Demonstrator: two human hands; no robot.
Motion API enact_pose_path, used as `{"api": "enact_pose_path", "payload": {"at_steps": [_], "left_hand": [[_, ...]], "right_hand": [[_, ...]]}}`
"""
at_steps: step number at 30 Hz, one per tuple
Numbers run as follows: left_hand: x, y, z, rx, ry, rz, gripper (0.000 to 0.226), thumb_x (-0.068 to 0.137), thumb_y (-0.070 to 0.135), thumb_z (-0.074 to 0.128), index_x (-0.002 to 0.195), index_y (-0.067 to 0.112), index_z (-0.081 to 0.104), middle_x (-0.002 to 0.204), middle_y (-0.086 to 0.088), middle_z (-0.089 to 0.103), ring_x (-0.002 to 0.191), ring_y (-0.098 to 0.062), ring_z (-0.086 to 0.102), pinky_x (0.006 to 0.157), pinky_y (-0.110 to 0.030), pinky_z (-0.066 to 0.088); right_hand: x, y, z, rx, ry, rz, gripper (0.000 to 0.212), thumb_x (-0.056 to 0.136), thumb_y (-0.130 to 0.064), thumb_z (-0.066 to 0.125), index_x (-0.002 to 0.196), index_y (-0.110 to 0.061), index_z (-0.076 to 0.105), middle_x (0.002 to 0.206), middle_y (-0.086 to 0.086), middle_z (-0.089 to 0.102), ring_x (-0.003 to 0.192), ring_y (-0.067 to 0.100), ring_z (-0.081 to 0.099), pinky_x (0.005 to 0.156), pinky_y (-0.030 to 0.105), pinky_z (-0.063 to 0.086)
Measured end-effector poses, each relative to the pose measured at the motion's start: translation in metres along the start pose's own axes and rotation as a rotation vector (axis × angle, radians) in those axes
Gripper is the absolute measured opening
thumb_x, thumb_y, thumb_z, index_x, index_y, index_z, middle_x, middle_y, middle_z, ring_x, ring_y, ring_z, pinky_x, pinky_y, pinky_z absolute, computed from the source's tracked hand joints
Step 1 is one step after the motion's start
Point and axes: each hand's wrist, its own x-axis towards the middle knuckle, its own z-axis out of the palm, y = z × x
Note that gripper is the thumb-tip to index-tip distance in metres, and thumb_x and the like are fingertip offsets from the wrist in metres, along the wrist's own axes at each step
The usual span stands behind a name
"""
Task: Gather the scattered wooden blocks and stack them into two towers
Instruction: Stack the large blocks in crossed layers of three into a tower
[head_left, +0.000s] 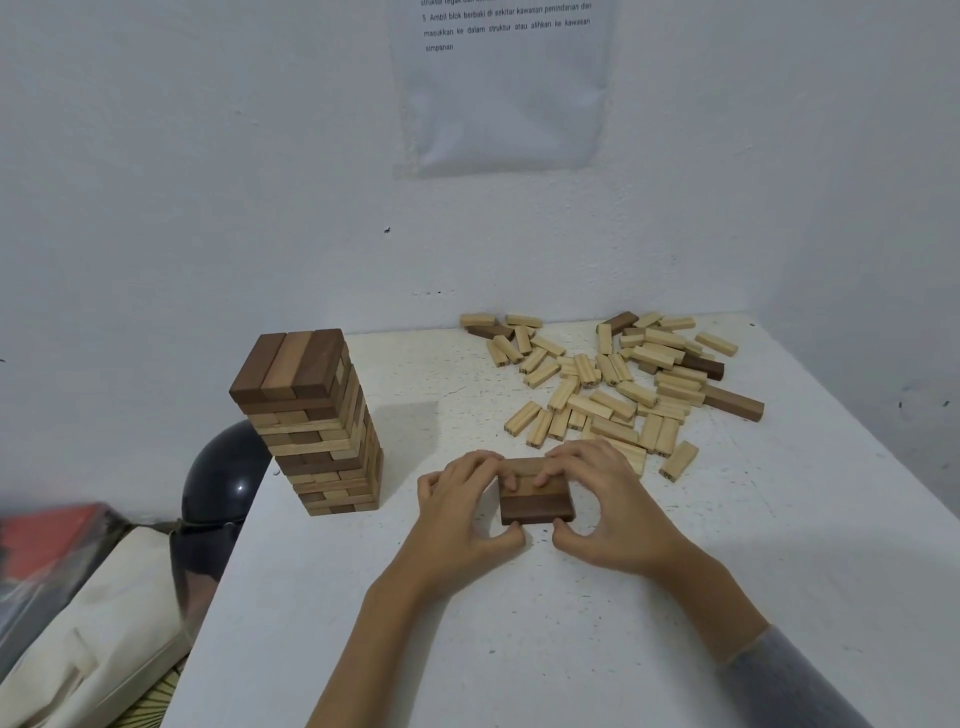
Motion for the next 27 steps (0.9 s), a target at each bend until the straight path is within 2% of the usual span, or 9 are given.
{"api": "enact_pose_path", "payload": {"at_steps": [2,6,9,13,15,18,21,24,27], "left_hand": [[0.001,0.002,-0.002,-0.014,-0.014,0.004,0.031,0.076,0.033,0.066,0.099,0.030,0.045,0.113,0.021,0.047,0.111,-0.004,0.039,0.092,-0.022,0.024],[0.000,0.010,-0.008,-0.035,0.017,-0.031,0.041,0.074,0.034,0.070,0.102,0.030,0.039,0.110,0.020,0.052,0.106,0.004,0.027,0.085,-0.024,0.037],[0.004,0.017,-0.016,0.017,0.048,0.013,0.044,0.073,0.038,0.069,0.103,0.029,0.039,0.113,0.018,0.051,0.109,0.004,0.027,0.085,-0.021,0.034],[0.012,0.031,-0.035,0.076,0.090,0.073,0.045,0.072,0.040,0.069,0.101,0.034,0.034,0.113,0.016,0.051,0.103,-0.008,0.035,0.088,-0.017,0.030],[0.015,0.042,-0.050,0.095,0.129,0.107,0.045,0.074,0.036,0.070,0.102,0.031,0.035,0.112,0.014,0.052,0.099,-0.003,0.033,0.089,-0.014,0.028],[0.021,0.058,-0.075,0.158,0.203,0.190,0.042,0.074,0.033,0.070,0.100,0.025,0.038,0.109,0.008,0.055,0.094,-0.002,0.035,0.092,-0.014,0.024],[0.026,0.069,-0.101,0.226,0.264,0.237,0.040,0.073,0.041,0.062,0.100,0.026,0.037,0.103,0.008,0.055,0.086,-0.003,0.034,0.090,-0.016,0.026],[0.030,0.074,-0.124,0.310,0.301,0.262,0.040,0.071,0.048,0.053,0.100,0.024,0.038,0.099,0.007,0.053,0.084,-0.005,0.035,0.089,-0.014,0.025],[0.030,0.072,-0.147,0.336,0.314,0.244,0.042,0.071,0.046,0.057,0.101,0.025,0.038,0.100,0.007,0.054,0.086,-0.005,0.033,0.088,-0.007,0.023]], "right_hand": [[0.000,-0.001,-0.002,0.014,0.012,-0.007,0.041,0.067,-0.034,0.062,0.108,-0.030,0.061,0.113,-0.017,0.054,0.115,0.006,0.044,0.101,0.028,0.034],[0.001,-0.006,-0.010,0.053,0.043,-0.014,0.052,0.065,-0.029,0.066,0.115,-0.036,0.057,0.115,-0.022,0.055,0.116,0.007,0.046,0.100,0.028,0.036],[0.004,-0.014,-0.021,0.099,0.062,-0.008,0.055,0.064,-0.028,0.066,0.117,-0.038,0.056,0.116,-0.025,0.054,0.117,0.008,0.045,0.096,0.027,0.037],[0.015,-0.027,-0.043,0.108,0.072,-0.022,0.057,0.063,-0.035,0.064,0.119,-0.039,0.055,0.118,-0.025,0.053,0.119,0.006,0.045,0.096,0.025,0.036],[0.023,-0.036,-0.054,0.111,0.086,-0.043,0.058,0.063,-0.036,0.064,0.120,-0.040,0.054,0.119,-0.021,0.054,0.118,0.007,0.045,0.094,0.025,0.037],[0.037,-0.053,-0.072,0.119,0.124,-0.111,0.059,0.062,-0.035,0.064,0.120,-0.041,0.054,0.116,-0.026,0.053,0.116,0.009,0.046,0.094,0.022,0.036],[0.050,-0.071,-0.085,0.148,0.157,-0.167,0.059,0.061,-0.034,0.065,0.118,-0.043,0.053,0.115,-0.030,0.051,0.115,0.008,0.046,0.094,0.011,0.034],[0.065,-0.087,-0.090,0.171,0.169,-0.202,0.059,0.062,-0.027,0.068,0.118,-0.039,0.055,0.113,-0.032,0.051,0.113,0.006,0.047,0.092,0.002,0.029],[0.080,-0.102,-0.090,0.194,0.168,-0.216,0.061,0.063,-0.016,0.071,0.119,-0.035,0.056,0.113,-0.035,0.050,0.115,0.007,0.047,0.092,0.001,0.028]]}}
